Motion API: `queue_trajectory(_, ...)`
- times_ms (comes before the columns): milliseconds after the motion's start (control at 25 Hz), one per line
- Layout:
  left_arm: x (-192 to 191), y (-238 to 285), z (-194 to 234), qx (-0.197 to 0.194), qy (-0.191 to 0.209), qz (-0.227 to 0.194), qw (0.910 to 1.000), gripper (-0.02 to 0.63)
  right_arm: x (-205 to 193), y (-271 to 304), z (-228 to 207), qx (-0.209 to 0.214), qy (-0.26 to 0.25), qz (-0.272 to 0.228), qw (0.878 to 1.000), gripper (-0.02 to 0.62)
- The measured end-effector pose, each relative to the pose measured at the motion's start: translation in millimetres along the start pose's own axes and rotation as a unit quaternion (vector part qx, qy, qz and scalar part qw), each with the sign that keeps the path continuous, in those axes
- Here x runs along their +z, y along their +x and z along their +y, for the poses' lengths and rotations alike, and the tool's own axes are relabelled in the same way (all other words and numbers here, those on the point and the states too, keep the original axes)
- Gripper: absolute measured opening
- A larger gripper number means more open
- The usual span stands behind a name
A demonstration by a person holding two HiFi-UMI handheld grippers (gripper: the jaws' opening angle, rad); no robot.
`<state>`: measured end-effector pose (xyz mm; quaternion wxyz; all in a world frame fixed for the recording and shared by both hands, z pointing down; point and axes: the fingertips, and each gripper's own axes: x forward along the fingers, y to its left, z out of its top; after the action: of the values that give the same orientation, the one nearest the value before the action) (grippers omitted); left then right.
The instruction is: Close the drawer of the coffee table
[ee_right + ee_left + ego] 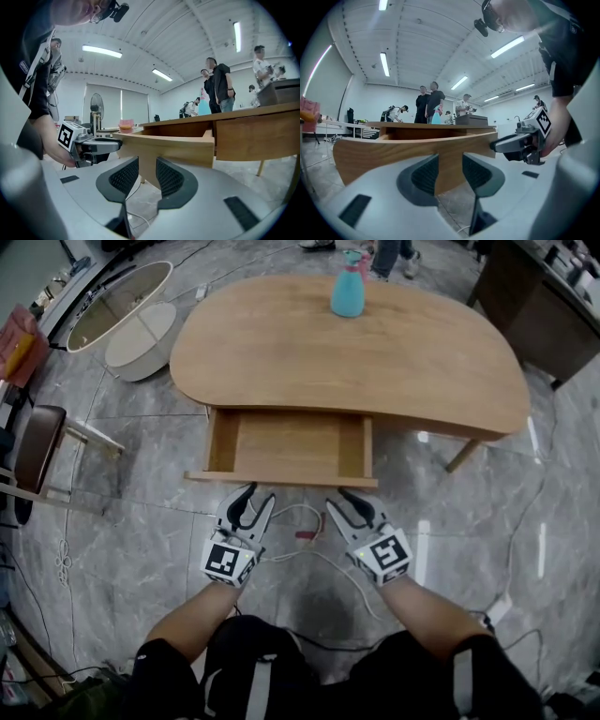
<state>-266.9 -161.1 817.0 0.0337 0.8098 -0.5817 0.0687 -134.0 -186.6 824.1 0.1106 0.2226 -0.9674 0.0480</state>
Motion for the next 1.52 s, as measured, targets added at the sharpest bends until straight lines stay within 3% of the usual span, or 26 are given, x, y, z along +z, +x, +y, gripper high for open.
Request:
queue_trajectory(280,5,10,9,0.011,-0.019,-0.007,0.9997,0.135,4,10,-6,-0.002,-0.004,-0.001,1.000,0.110)
queue_trajectory(520,20,43,31,0.031,-0.022,-0.037,0.9986,0.137,1,8,-64,-0.077,0.051,-0.011,0.996,0.112)
queue_trajectory(640,27,59,42,0.041,-0.019,-0.039,0.9982,0.138,5,-1,-78,-0.100,0.053,-0.018,0.993,0.112)
queue_trajectory(1000,32,103,66,0.069,0.003,-0.032,0.9971,0.144,13,2,-50,-0.052,-0.012,-0.028,0.998,0.112)
queue_trajectory(1520,37,144,92,0.095,0.013,-0.025,0.9950,0.144,11,-10,-72,-0.077,-0.002,-0.031,0.997,0.112)
